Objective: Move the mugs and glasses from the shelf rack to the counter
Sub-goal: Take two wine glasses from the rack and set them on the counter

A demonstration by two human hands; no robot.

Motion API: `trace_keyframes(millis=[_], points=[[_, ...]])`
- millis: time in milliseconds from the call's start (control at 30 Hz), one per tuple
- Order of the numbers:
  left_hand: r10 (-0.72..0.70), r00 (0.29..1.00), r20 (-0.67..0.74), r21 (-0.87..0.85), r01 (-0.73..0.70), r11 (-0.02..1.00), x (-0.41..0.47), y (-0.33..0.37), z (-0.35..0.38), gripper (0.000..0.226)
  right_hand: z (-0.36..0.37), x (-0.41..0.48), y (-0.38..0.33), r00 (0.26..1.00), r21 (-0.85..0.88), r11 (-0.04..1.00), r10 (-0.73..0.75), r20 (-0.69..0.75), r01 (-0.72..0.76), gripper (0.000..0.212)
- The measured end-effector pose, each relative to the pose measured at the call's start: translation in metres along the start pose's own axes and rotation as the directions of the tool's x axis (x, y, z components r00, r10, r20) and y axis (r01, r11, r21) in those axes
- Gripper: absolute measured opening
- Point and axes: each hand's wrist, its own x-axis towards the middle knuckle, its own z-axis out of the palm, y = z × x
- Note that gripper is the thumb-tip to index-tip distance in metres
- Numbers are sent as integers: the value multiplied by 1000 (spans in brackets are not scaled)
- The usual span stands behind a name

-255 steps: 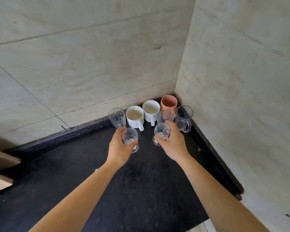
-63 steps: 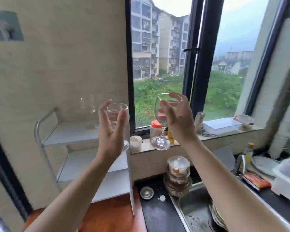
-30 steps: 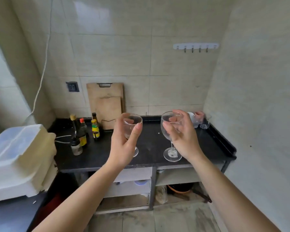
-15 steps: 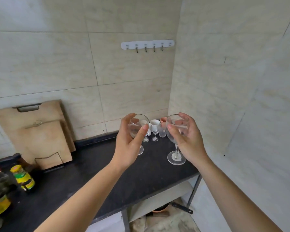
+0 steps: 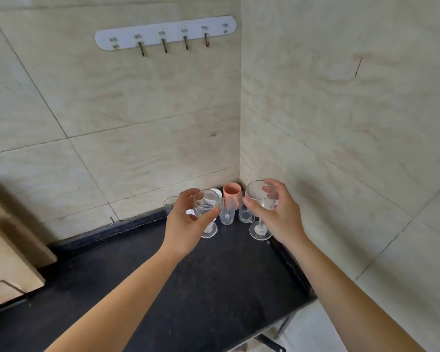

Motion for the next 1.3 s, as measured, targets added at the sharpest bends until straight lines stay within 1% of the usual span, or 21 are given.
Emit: trace_keyframes(millis=[67, 200, 267, 367, 500, 567, 667, 767, 900, 967, 1067, 1167, 1300], points=[[-43, 999, 23, 40, 42, 998, 18, -16, 15, 54, 0, 22, 19, 999, -17, 999, 36, -1, -36, 80], [-125, 988, 90, 151, 111, 982, 43, -52, 37, 60, 8, 49, 61, 992, -56, 991, 124, 37, -121, 69], [-182, 977, 108, 163, 163, 973, 52, -75, 48, 59, 14, 56, 82, 984, -86, 983, 170, 62, -164, 68], [-232, 961, 147, 196, 202, 960, 64, -110, 61, 54, 26, 60, 110, 965, -127, 964, 245, 90, -233, 66], [-281, 934, 221, 256, 222, 941, 82, -152, 75, 52, 50, 67, 139, 958, -238, 942, 266, 103, -236, 51], [-290, 927, 238, 281, 220, 934, 91, -172, 81, 51, 65, 74, 152, 955, -269, 935, 270, 122, -230, 48], [-331, 913, 240, 319, 247, 915, 102, -195, 89, 53, 84, 82, 169, 939, -306, 914, 318, 132, -267, 56], [-373, 896, 240, 341, 282, 897, 112, -211, 95, 66, 101, 90, 185, 934, -335, 909, 317, 165, -249, 62], [-360, 899, 248, 324, 273, 906, 118, -223, 100, 56, 115, 102, 200, 916, -356, 905, 328, 231, -234, 60], [-368, 898, 243, 328, 280, 902, 119, -228, 102, 58, 119, 106, 202, 911, -376, 900, 329, 250, -222, 59], [-395, 883, 254, 356, 295, 887, 121, -234, 103, 66, 125, 108, 205, 905, -396, 890, 343, 252, -227, 63], [-415, 869, 269, 359, 309, 881, 123, -236, 104, 70, 129, 108, 205, 899, -418, 874, 368, 238, -247, 75], [-408, 873, 267, 350, 307, 885, 126, -239, 103, 72, 132, 114, 203, 896, -415, 873, 375, 239, -255, 77]])
